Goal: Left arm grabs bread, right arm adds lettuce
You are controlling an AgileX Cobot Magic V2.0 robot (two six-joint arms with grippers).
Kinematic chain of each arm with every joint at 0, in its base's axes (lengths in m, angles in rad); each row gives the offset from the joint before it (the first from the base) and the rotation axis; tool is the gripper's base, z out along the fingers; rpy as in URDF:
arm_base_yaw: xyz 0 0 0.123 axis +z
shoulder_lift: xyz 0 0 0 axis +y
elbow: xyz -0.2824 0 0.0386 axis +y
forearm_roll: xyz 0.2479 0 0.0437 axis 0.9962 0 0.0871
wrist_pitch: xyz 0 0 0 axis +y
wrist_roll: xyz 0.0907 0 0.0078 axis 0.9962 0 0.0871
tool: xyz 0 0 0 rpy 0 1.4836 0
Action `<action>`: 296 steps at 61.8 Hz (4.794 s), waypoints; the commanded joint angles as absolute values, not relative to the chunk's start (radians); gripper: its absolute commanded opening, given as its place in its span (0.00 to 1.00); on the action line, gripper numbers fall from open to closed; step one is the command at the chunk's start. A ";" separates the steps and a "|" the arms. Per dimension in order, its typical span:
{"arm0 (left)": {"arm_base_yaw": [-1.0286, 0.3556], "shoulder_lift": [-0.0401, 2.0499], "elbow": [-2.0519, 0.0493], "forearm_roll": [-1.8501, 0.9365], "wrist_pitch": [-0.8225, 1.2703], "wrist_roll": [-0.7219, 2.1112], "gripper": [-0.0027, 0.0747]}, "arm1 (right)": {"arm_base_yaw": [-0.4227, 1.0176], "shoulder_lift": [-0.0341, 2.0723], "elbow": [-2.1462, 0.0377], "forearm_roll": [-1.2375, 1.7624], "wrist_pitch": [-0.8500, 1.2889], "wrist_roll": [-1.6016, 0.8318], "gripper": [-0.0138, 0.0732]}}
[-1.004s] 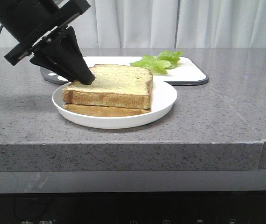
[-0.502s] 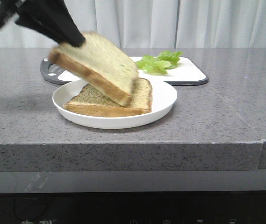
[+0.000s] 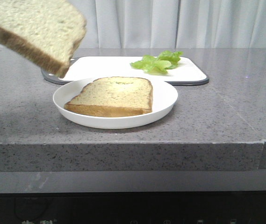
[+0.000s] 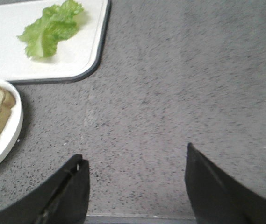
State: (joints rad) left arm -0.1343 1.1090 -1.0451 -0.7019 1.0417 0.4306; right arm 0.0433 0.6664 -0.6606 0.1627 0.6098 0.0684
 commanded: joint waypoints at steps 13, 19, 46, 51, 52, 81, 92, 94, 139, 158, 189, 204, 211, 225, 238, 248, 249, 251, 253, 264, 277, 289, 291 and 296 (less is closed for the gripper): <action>-0.133 1.044 -1.047 -0.753 1.004 0.436 0.01 | 0.059 0.969 -0.788 0.357 0.453 -0.088 0.69; -0.133 1.044 -1.047 -0.753 1.008 0.436 0.01 | 0.059 1.084 -0.859 0.382 0.450 -0.108 0.69; -0.133 1.044 -1.047 -0.753 1.008 0.436 0.01 | -0.013 1.558 -1.279 0.810 0.614 -0.473 0.69; -0.133 1.044 -1.047 -0.755 1.008 0.436 0.01 | -0.019 1.649 -1.357 0.964 0.650 -0.589 0.69; -0.133 1.044 -1.047 -0.755 1.008 0.436 0.01 | -0.019 1.662 -1.369 0.981 0.658 -0.603 0.69; -0.133 1.044 -1.047 -0.760 1.008 0.436 0.01 | -0.007 2.006 -1.692 1.195 0.759 -0.694 0.69; -0.133 1.044 -1.047 -0.760 1.008 0.436 0.01 | 0.029 2.075 -1.764 1.200 0.757 -0.694 0.69; -0.133 1.044 -1.047 -0.760 1.008 0.436 0.01 | 0.039 2.088 -1.778 1.200 0.751 -0.694 0.69; -0.133 1.044 -1.047 -0.760 1.008 0.436 0.01 | 0.081 2.084 -1.838 1.206 0.751 -0.694 0.08; -0.133 1.044 -1.047 -0.760 1.008 0.436 0.01 | 0.079 1.818 -1.741 1.213 0.849 -0.694 0.08; -0.133 1.045 -1.047 -0.759 1.001 0.436 0.01 | 0.092 1.486 -1.121 1.541 0.994 -1.007 0.08; -0.133 1.045 -1.047 -0.759 1.001 0.436 0.01 | 0.176 1.494 -0.996 1.630 0.957 -1.142 0.08; -0.133 1.045 -1.047 -0.759 1.001 0.436 0.01 | 0.211 1.494 -0.993 1.632 0.910 -1.143 0.08; -0.133 1.045 -1.047 -0.759 1.001 0.436 0.01 | 0.234 1.530 -0.993 1.638 0.872 -1.143 0.08; -0.133 1.045 -1.047 -0.759 1.001 0.436 0.01 | 0.234 1.615 -0.993 1.639 0.888 -1.162 0.08; -0.133 1.045 -1.047 -0.759 1.001 0.436 0.01 | 0.234 1.634 -0.993 1.636 0.877 -1.162 0.15; -0.133 1.045 -1.047 -0.759 1.001 0.436 0.01 | 0.233 1.634 -0.993 1.636 0.877 -1.162 0.18; -0.133 1.045 -1.047 -0.759 1.001 0.436 0.01 | 0.233 1.632 -0.993 1.635 0.875 -1.162 0.22; -0.133 1.045 -1.047 -0.759 1.001 0.436 0.01 | 0.233 1.630 -0.993 1.632 0.871 -1.162 0.28; -0.133 1.045 -1.047 -0.759 1.001 0.436 0.01 | 0.232 1.626 -0.993 1.593 0.861 -1.161 0.54; -0.133 1.045 -1.047 -0.773 1.005 0.436 0.01 | 0.194 1.564 -0.993 1.501 0.854 -1.144 0.62; -0.137 1.064 -1.047 -0.905 0.997 0.484 0.01 | 0.107 1.450 -0.993 1.336 0.850 -1.063 0.62; -0.139 1.076 -1.047 -0.928 0.997 0.501 0.01 | 0.092 1.426 -0.993 1.308 0.851 -1.050 0.62; -0.151 1.118 -1.047 -1.011 0.999 0.542 0.01 | 0.069 1.368 -0.993 1.257 0.855 -1.028 0.61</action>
